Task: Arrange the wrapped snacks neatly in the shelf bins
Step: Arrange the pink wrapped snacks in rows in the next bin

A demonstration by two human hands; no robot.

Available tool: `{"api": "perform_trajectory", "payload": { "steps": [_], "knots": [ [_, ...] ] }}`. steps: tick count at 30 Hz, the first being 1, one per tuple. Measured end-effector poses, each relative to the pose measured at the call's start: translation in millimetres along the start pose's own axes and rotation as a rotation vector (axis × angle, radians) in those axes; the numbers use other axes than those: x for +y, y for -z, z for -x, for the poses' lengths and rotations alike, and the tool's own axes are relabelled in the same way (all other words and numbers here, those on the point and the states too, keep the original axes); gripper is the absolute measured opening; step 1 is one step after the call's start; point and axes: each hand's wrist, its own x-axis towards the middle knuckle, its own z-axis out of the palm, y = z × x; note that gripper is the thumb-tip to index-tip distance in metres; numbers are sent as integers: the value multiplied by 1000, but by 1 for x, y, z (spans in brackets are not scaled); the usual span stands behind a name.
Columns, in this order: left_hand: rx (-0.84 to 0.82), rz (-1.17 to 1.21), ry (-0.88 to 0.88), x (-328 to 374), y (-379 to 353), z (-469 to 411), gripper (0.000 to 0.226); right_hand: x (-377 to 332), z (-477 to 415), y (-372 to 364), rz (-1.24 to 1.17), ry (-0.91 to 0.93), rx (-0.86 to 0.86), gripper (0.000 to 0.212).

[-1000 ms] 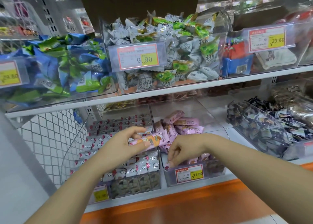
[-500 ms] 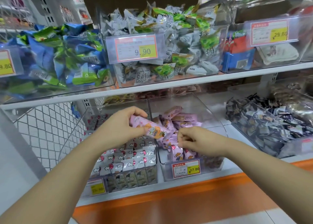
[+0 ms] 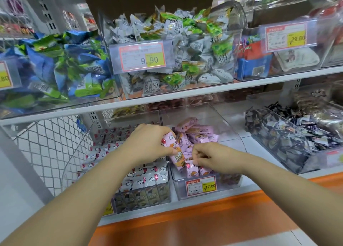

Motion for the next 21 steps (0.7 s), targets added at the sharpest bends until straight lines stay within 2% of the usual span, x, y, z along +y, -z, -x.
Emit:
{"api": "perform_trajectory", "payload": {
  "steps": [6,8,10,14,16,19,21],
  "knots": [
    [-29,-104,-48,-1,-5,0,35,2,3,0,-4,-6,45,12],
    [-80,-178,-81,6,-15,1,30,3,5,2,-13,-10,74,13],
    [-162,-222,-93,13,-28,2,35,3,6,3,-14,-8,69,13],
    [-195,-219,-110,16,-50,2,32,3,3,-1,-9,-12,36,10],
    [-234,-215,-130,16,-52,1,37,2,2,-2,-5,-14,27,10],
    [-338,-84,-133,16,-40,-3,48,0,2,-1,-2,-15,22,12],
    [-387,-71,-147,15,-35,-7,41,1,2,-3,9,-9,18,12]
  ]
}}
